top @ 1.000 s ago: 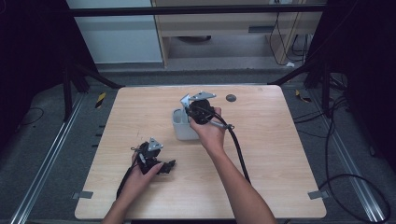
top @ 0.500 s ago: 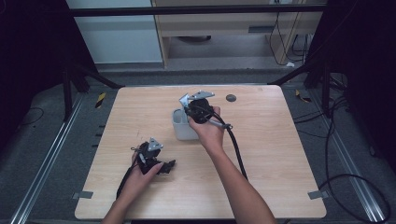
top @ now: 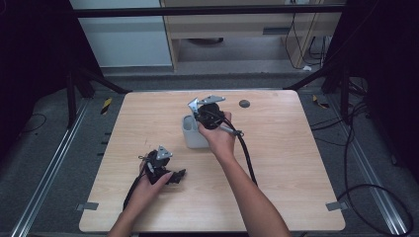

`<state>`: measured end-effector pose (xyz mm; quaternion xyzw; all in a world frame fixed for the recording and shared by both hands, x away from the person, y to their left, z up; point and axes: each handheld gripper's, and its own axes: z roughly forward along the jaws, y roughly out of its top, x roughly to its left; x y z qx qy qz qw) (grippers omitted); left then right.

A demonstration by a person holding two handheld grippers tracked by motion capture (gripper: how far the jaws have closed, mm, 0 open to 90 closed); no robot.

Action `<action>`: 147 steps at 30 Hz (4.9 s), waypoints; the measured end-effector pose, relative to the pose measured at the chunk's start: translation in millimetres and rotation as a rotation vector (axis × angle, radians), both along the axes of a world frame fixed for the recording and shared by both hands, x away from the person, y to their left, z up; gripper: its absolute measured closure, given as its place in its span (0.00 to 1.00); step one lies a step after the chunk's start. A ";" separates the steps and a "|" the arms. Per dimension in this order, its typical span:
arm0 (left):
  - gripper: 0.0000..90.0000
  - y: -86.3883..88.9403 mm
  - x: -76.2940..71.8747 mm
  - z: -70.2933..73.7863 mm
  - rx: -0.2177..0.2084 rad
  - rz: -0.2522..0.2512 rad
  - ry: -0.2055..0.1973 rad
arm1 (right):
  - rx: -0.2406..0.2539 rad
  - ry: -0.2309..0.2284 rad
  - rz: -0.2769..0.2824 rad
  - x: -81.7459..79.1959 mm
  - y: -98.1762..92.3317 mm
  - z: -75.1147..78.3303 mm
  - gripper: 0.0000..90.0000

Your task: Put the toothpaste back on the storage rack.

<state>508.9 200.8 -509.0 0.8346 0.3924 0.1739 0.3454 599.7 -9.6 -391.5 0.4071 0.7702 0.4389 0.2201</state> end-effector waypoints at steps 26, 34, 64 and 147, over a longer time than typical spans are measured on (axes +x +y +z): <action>0.00 0.0 0.1 0.0 0.000 -0.001 0.000 | 0.005 0.006 0.005 -0.5 -1.1 5.1 0.85; 0.00 0.0 0.1 0.0 0.000 -0.001 0.000 | 0.004 0.002 0.010 -5.6 -4.1 9.6 0.82; 0.00 -0.1 0.0 0.0 0.000 -0.001 0.001 | 0.003 0.016 0.018 -14.7 -15.2 15.2 0.57; 0.00 0.1 0.1 0.1 0.003 -0.002 0.001 | -0.128 0.028 -0.090 -62.9 -168.0 -16.3 0.11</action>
